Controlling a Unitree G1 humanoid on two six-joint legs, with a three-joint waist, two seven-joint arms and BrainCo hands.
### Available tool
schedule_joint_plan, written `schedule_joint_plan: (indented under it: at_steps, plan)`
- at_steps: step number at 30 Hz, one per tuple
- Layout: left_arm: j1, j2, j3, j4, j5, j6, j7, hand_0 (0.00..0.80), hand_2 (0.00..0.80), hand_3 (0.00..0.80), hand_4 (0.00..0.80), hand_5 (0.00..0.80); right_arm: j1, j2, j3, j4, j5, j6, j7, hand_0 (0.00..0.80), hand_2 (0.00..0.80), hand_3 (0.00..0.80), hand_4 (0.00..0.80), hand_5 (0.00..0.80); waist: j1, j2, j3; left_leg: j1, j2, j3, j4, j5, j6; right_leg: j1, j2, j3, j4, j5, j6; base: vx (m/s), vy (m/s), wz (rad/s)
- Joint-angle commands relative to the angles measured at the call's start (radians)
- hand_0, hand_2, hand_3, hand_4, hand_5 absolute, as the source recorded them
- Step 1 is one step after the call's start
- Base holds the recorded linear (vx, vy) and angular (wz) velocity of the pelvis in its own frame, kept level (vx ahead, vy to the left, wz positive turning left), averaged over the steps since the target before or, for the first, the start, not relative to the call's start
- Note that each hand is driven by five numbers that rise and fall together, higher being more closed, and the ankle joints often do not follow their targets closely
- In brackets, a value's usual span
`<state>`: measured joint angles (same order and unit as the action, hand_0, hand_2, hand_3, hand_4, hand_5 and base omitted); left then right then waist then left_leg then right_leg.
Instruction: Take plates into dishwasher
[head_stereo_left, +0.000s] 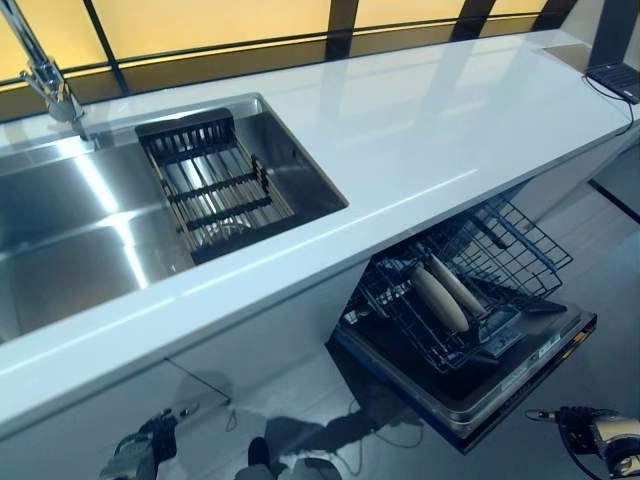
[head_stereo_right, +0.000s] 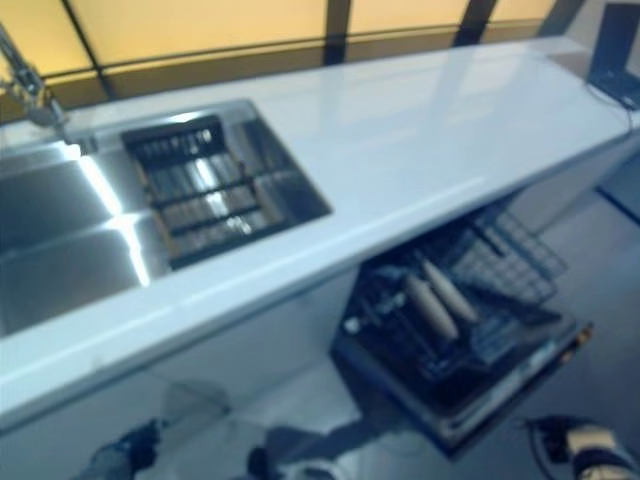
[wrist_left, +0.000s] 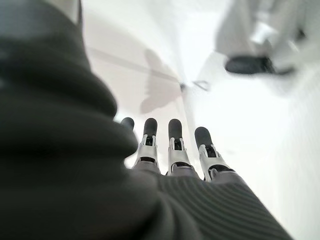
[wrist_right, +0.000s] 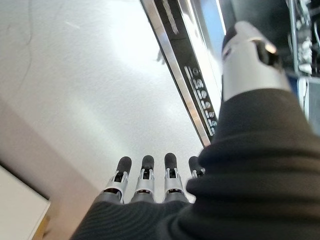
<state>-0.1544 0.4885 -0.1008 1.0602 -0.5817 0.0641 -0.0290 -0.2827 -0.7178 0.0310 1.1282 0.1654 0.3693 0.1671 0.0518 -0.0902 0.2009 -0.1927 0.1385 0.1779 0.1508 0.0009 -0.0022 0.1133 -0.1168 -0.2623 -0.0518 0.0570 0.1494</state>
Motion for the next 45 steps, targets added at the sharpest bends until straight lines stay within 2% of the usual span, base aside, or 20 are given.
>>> schedule_joint_plan:
  at_steps: [1,7,8,10,12,13,14,15,17,19,21,24,27,29,30,32,33,36,40,45]
  plan:
    - [-0.030,0.010,0.057,-0.019,-0.048,-0.002,0.011,0.000,0.000,0.000,0.000,0.000,-0.019,-0.023,-0.016,-0.038,0.050,0.045,-0.026,0.000,0.000,0.000,0.000,0.000,0.011,-0.017,0.082,-0.088,-0.080,-0.050,-0.046,-0.003,0.021,-0.006,0.013,-0.015,0.187,-0.185,-0.090,-0.393,-0.417,0.06]
    - [0.045,-0.041,0.090,-0.026,-0.106,-0.009,0.039,0.000,0.000,0.000,0.000,0.000,-0.002,-0.020,-0.009,-0.032,0.002,0.072,0.008,0.000,0.000,0.000,0.000,0.000,0.012,0.019,0.108,-0.069,-0.049,-0.111,-0.238,0.134,-0.039,-0.055,0.104,-0.012,0.246,-0.297,-0.174,-0.314,-0.322,0.28]
    - [0.068,-0.050,0.106,-0.019,-0.125,-0.019,0.042,0.000,0.000,0.000,0.000,0.000,0.001,-0.026,-0.010,-0.033,-0.018,0.084,0.020,0.000,0.000,0.000,0.000,0.000,0.008,0.025,0.112,-0.075,-0.040,-0.099,-0.238,0.120,-0.043,-0.066,0.117,-0.019,0.251,-0.299,-0.187,-0.318,-0.307,0.27]
    - [0.111,-0.077,0.137,-0.019,-0.130,-0.020,0.048,0.000,0.000,0.000,0.000,0.000,0.018,-0.025,-0.019,-0.010,-0.032,0.101,0.020,0.000,0.000,0.000,0.000,0.000,0.007,0.029,0.128,-0.057,-0.028,-0.004,-0.238,0.116,-0.070,-0.070,0.141,-0.048,0.212,-0.272,-0.193,-0.383,-0.363,0.37]
    - [0.131,-0.095,0.140,-0.016,-0.106,-0.031,0.034,0.000,0.000,0.000,0.000,0.000,0.051,-0.014,-0.031,-0.002,0.003,0.098,-0.015,0.000,0.000,0.000,0.000,0.000,0.006,0.034,0.145,-0.045,-0.027,0.056,-0.216,0.184,-0.101,-0.048,0.152,-0.071,0.168,-0.245,-0.197,-0.289,-0.259,0.61]
    - [0.135,-0.106,0.139,-0.009,-0.087,-0.040,0.020,0.000,0.000,0.000,0.000,0.000,0.075,-0.005,-0.048,0.013,0.042,0.090,-0.036,0.000,0.000,0.000,0.000,0.000,0.001,0.027,0.154,-0.054,-0.010,0.128,-0.069,0.153,-0.103,-0.036,0.138,-0.101,0.138,-0.228,-0.208,-0.239,-0.217,0.48]
    - [0.135,-0.107,0.137,-0.006,-0.087,-0.046,0.017,0.000,0.000,0.000,0.000,0.000,0.082,-0.003,-0.052,0.017,0.053,0.087,-0.038,0.000,0.000,0.000,0.000,0.000,0.000,0.025,0.156,-0.059,-0.003,0.145,-0.023,0.130,-0.101,-0.031,0.135,-0.107,0.130,-0.224,-0.211,-0.245,-0.202,0.47]
    - [0.134,-0.109,0.136,0.003,-0.084,-0.058,-0.006,0.000,0.000,0.000,0.000,0.000,0.101,0.004,-0.072,0.031,0.093,0.077,-0.048,0.000,0.000,0.000,0.000,0.000,-0.005,0.012,0.157,-0.060,0.015,0.201,0.136,0.025,-0.068,-0.020,0.116,-0.134,0.092,-0.199,-0.215,-0.163,-0.110,0.69]
    - [0.123,-0.109,0.131,0.010,-0.081,-0.064,-0.018,0.000,0.000,0.000,0.000,0.000,0.109,0.004,-0.095,0.052,0.115,0.063,-0.054,0.000,0.000,0.000,0.000,0.000,-0.005,0.000,0.154,-0.051,0.033,0.215,0.318,-0.109,-0.016,-0.017,0.105,-0.144,0.058,-0.177,-0.209,-0.170,-0.038,0.58]
    - [0.110,-0.114,0.131,0.008,-0.069,-0.065,-0.014,0.000,0.000,0.000,0.000,0.000,0.118,0.005,-0.122,0.068,0.168,0.040,-0.064,0.000,0.000,0.000,0.000,0.000,-0.008,-0.002,0.140,-0.016,0.013,0.209,0.375,-0.185,0.015,-0.034,0.099,-0.146,0.050,-0.162,-0.193,-0.147,0.054,0.19]
    - [0.093,-0.125,0.128,0.002,-0.037,-0.064,-0.014,0.000,0.000,0.000,0.000,0.000,0.151,0.003,-0.196,0.068,0.302,0.021,-0.069,0.000,0.000,0.000,0.000,0.000,-0.027,0.012,0.106,0.083,-0.029,0.193,0.399,-0.217,0.011,-0.068,0.112,-0.140,0.060,-0.157,-0.175,-0.154,0.117,0.41]
    - [0.073,-0.130,0.115,0.002,-0.028,-0.071,-0.021,0.000,0.000,0.000,0.000,0.000,0.171,0.022,-0.246,0.006,0.436,0.033,-0.097,0.000,0.000,0.000,0.000,0.000,-0.058,0.057,0.081,0.248,-0.156,0.096,0.009,-0.207,0.014,-0.170,0.128,-0.117,0.131,-0.141,-0.130,-0.209,0.240,0.70]
    - [0.036,-0.128,0.077,0.016,-0.017,-0.078,-0.017,0.000,0.000,0.000,0.000,0.000,0.169,0.045,-0.262,-0.029,0.522,0.014,-0.152,0.000,0.000,0.000,0.000,0.000,-0.072,0.074,0.097,0.251,-0.187,0.080,-0.052,-0.217,0.033,-0.251,0.125,-0.130,0.149,-0.098,-0.098,-0.314,0.102,0.29]
    - [0.043,-0.129,0.063,0.047,0.015,-0.093,-0.018,0.000,0.000,0.000,0.000,0.000,0.157,0.051,-0.256,-0.025,0.544,0.012,-0.141,0.000,0.000,0.000,0.000,0.000,-0.066,0.092,0.105,0.254,-0.189,0.076,-0.072,-0.193,0.015,-0.260,0.124,-0.159,0.205,-0.135,-0.112,-0.286,0.031,0.18]
    - [0.044,-0.123,0.060,0.051,0.018,-0.095,-0.022,0.000,0.000,0.000,0.000,0.000,0.154,0.049,-0.256,-0.027,0.555,0.019,-0.144,0.000,0.000,0.000,0.000,0.000,-0.069,0.096,0.107,0.246,-0.191,0.062,-0.074,-0.190,0.020,-0.266,0.123,-0.133,0.231,-0.154,-0.119,-0.229,0.001,0.12]
    - [0.041,-0.108,0.055,0.062,0.000,-0.097,-0.025,0.000,0.000,0.000,0.000,0.000,0.150,0.050,-0.260,-0.018,0.553,0.033,-0.148,0.000,0.000,0.000,0.000,0.000,-0.067,0.107,0.114,0.202,-0.183,0.068,-0.040,-0.209,0.052,-0.278,0.065,-0.117,0.305,-0.168,-0.127,-0.234,0.000,0.36]
    - [0.034,-0.098,0.065,0.064,-0.038,-0.087,-0.008,0.000,0.000,0.000,0.000,0.000,0.130,0.055,-0.258,0.017,0.561,0.036,-0.133,0.000,0.000,0.000,0.000,0.000,-0.043,0.121,0.118,0.156,-0.162,0.087,0.009,-0.220,0.079,-0.241,-0.027,-0.123,0.301,-0.150,-0.141,-0.195,-0.032,0.23]
    - [0.039,-0.098,0.065,0.080,-0.073,-0.081,-0.003,0.000,0.000,0.000,0.000,0.000,0.103,0.062,-0.264,0.076,0.562,0.037,-0.156,0.000,0.000,0.000,0.000,0.000,-0.038,0.142,0.112,0.077,-0.142,0.028,0.139,-0.268,0.115,-0.207,-0.128,0.039,0.249,-0.058,-0.147,-0.119,-0.114,0.08]
    - [0.064,-0.088,0.091,0.078,-0.159,-0.057,0.011,0.000,0.000,0.000,0.000,0.000,0.079,0.097,-0.244,0.072,0.537,0.034,-0.195,0.000,0.000,0.000,0.000,0.000,-0.026,0.114,0.111,0.047,-0.086,0.034,0.234,-0.295,0.106,-0.177,-0.084,0.047,0.214,-0.085,-0.116,-0.008,-0.332,0.26]
    - [0.069,-0.096,0.095,0.039,-0.105,-0.055,-0.020,0.000,0.000,0.000,0.000,0.000,0.114,0.108,-0.262,0.057,0.565,0.042,-0.194,0.000,0.000,0.000,0.000,0.000,-0.025,0.078,0.114,0.032,-0.078,0.035,0.195,-0.230,0.083,-0.136,-0.062,0.035,0.118,-0.048,-0.092,-0.062,-0.233,-0.24]
